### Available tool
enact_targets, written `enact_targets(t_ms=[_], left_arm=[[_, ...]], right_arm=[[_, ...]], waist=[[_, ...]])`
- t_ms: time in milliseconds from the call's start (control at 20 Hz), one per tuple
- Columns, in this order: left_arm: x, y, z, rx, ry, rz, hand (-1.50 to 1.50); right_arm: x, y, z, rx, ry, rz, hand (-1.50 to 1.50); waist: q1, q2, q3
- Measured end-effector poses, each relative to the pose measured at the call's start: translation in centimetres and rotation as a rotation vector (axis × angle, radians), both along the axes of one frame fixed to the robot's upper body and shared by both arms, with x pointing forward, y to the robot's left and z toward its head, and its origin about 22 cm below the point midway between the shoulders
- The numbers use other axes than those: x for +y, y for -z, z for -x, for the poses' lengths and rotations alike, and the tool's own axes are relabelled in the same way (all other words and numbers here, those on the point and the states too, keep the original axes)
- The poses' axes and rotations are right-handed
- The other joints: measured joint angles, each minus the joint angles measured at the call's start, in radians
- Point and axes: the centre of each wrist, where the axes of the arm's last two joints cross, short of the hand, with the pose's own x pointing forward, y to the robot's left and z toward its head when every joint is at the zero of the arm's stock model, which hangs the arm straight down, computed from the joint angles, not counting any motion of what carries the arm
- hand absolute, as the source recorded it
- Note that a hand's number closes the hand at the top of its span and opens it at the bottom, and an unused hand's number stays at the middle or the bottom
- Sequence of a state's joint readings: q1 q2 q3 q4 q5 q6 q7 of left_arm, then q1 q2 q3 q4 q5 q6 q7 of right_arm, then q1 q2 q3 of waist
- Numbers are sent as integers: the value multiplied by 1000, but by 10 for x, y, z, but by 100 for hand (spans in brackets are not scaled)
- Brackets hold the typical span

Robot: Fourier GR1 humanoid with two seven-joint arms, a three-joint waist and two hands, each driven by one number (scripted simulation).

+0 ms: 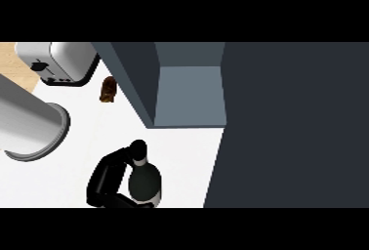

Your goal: Pick up the wine, place it into the cabinet and close the cabinet

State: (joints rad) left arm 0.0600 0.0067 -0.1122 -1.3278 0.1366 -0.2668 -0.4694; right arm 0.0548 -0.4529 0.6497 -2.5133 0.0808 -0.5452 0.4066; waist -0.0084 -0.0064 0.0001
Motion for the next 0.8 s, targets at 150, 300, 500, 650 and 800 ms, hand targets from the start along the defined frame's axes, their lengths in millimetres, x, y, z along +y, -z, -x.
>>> enact_targets(t_ms=[150, 300, 500, 650, 800], left_arm=[[-13, -13, 0, -11, -2, -5, 150], [-34, -26, -3, -24, -10, -21, 150], [-47, -41, -11, -51, -60, -45, 150], [-55, -47, -20, -67, -97, -62, 150], [-63, -59, -34, -73, -121, -84, 150]], right_arm=[[-2, 2, 1, -5, 2, 10, -150], [-4, 3, 1, -10, 7, 17, -150], [-7, 4, 2, -10, 20, 28, -150], [-8, 6, 3, -10, 25, 28, -150], [-11, 7, 3, -23, 27, 39, -150]], waist=[[-3, 0, 0], [-5, 1, 0], [-9, 1, 0], [-11, 2, 0], [-11, 3, 0]])
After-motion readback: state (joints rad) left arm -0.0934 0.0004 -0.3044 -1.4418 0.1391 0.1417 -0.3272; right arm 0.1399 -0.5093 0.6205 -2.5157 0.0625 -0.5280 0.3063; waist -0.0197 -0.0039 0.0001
